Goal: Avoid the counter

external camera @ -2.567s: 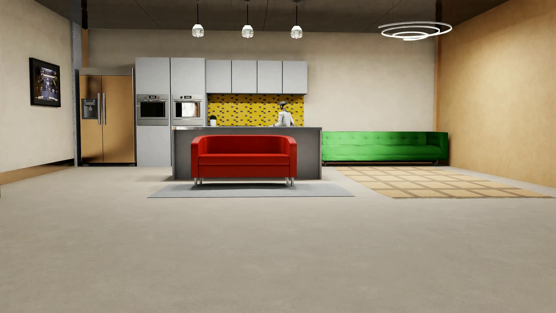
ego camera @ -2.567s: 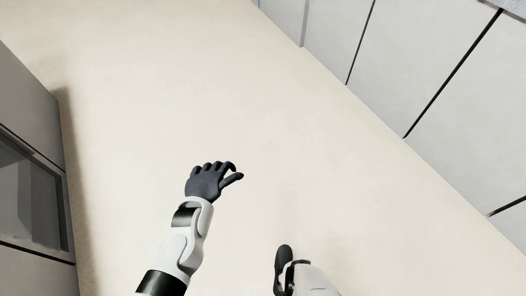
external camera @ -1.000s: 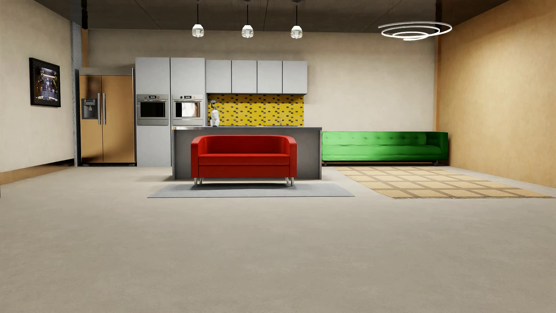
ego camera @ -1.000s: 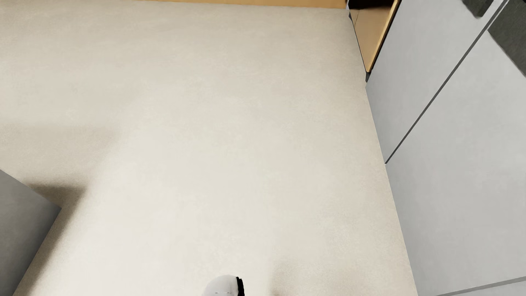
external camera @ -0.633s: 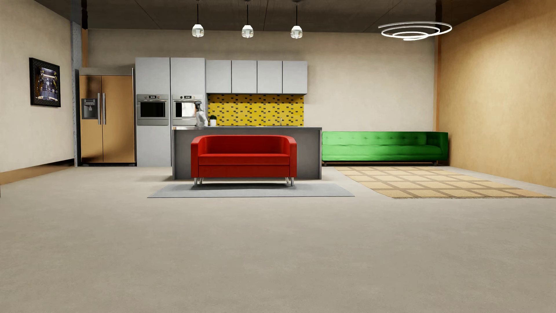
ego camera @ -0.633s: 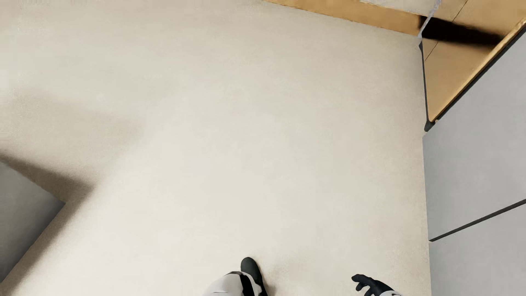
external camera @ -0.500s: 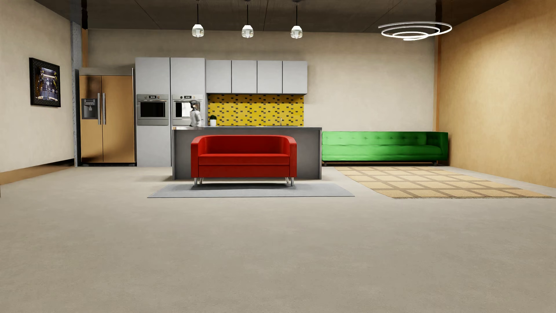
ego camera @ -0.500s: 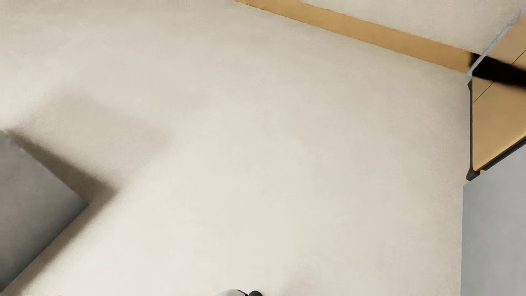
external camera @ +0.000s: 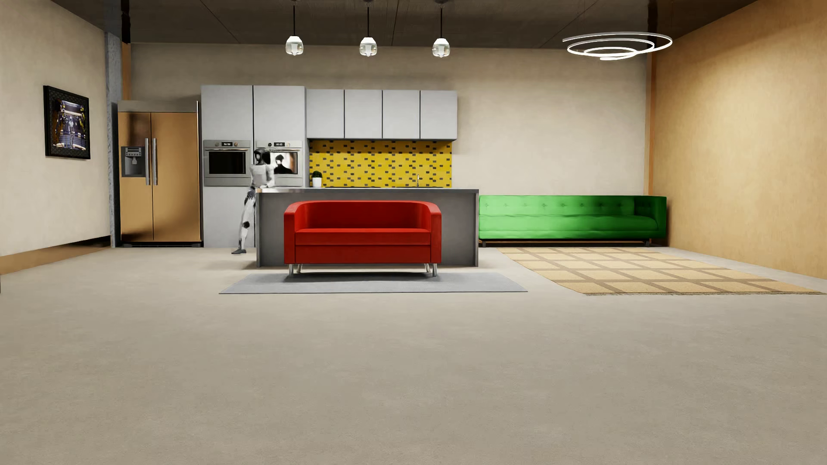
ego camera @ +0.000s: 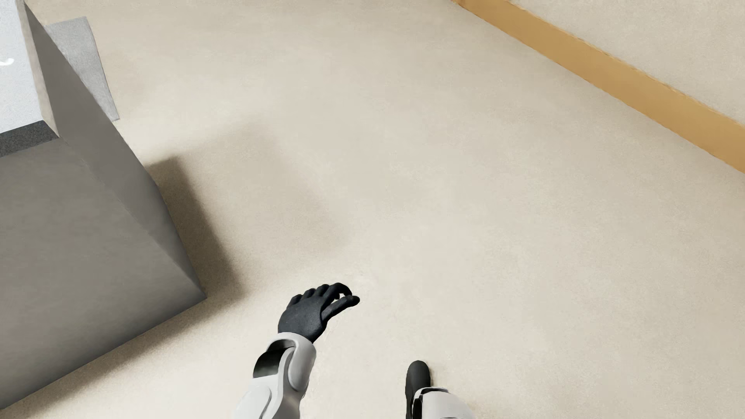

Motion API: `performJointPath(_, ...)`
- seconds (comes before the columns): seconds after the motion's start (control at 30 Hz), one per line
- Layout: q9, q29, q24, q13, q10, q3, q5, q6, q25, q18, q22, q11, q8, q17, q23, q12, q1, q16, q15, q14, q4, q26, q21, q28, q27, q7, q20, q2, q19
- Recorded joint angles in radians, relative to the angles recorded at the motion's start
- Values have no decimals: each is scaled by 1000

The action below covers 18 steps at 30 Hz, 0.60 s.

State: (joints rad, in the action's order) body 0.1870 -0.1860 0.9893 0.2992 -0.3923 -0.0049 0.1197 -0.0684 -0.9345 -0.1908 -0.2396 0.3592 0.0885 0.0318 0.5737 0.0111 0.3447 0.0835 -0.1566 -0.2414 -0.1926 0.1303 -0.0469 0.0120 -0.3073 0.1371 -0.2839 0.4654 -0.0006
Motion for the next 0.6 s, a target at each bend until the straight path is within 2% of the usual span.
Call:
performJointPath(0.03,3,27,52,25,-78,-5,11,14,39,7,-121,100,27,-24,-18,-7,5,3,48,73,23,77,-49,5,-6,-10,13,-3,-6)
performJointPath(0.07,7,50,76,48,-219,-13,25,30,75,56,-281,190,59,-43,-27,-4,-33,-12,128,159,50,164,-93,9,-9,-32,51,-12,-18)
performJointPath(0.1,11,65,108,59,-414,-23,32,46,95,169,-464,236,94,-59,-15,8,-113,-25,186,234,90,298,-122,51,-17,-73,90,-35,-12)
performJointPath(0.13,13,71,210,54,-607,-32,36,62,99,264,-662,251,131,-70,14,21,-213,1,231,330,151,355,-135,127,-29,-126,118,-70,-9)
performJointPath(0.17,14,57,347,33,-758,-36,34,79,80,252,-784,251,161,-56,49,18,-317,19,268,373,224,365,-133,276,-43,-177,23,-108,-10)
performJointPath(0.2,16,31,474,9,-860,-33,30,96,39,207,-812,243,183,-28,79,-7,-414,63,301,319,283,240,-112,379,-43,-222,-84,-149,-12)
performJointPath(0.23,16,17,526,-13,-919,-22,20,111,4,194,-758,224,197,-1,100,-56,-502,109,326,285,328,101,-100,373,-25,-263,-100,-190,-11)
performJointPath(0.27,16,17,460,-27,-934,-7,6,124,-12,192,-694,198,208,7,101,-124,-582,124,344,284,349,45,-89,332,-17,-290,13,-234,-8)
performJointPath(0.3,14,24,343,-32,-903,9,-9,133,-13,211,-631,173,217,15,104,-209,-654,109,362,289,357,47,-86,292,3,-308,176,-278,-3)
performJointPath(0.33,12,29,210,-46,-833,23,-22,140,-12,197,-574,152,223,16,105,-281,-717,64,383,264,350,92,-95,255,15,-315,337,-318,4)
performJointPath(0.37,8,30,101,-68,-716,33,-34,144,-8,202,-520,131,226,20,105,-336,-763,12,402,247,353,127,-95,196,16,-325,453,-358,10)
performJointPath(0.4,5,32,27,-94,-554,40,-45,148,-8,183,-476,115,227,26,106,-379,-788,-32,423,242,365,161,-88,120,15,-349,524,-392,18)
performJointPath(0.43,2,29,-11,-128,-338,47,-53,150,-14,187,-446,94,227,38,113,-411,-784,-71,439,247,381,191,-76,38,10,-400,556,-424,27)
performJointPath(0.47,-2,26,-14,-170,-83,52,-65,152,-23,184,-433,74,222,48,128,-435,-757,-102,454,291,391,211,-58,-19,2,-470,556,-454,36)
performJointPath(0.5,-4,21,0,-215,133,56,-81,152,-37,188,-434,49,216,56,153,-449,-747,-126,466,339,392,245,-31,-29,-1,-513,543,-486,43)
performJointPath(0.53,-5,18,33,-258,265,58,-99,152,-53,254,-444,29,210,61,180,-457,-764,-136,481,311,391,264,-1,-2,-3,-530,512,-522,51)
performJointPath(0.57,-6,14,83,-291,293,60,-112,149,-66,332,-461,12,211,64,196,-452,-807,-132,501,234,390,259,23,54,0,-490,467,-558,60)
performJointPath(0.6,-5,18,164,-304,241,62,-116,143,-76,253,-482,-5,217,65,191,-438,-846,-113,517,263,391,226,39,103,8,-435,401,-602,71)
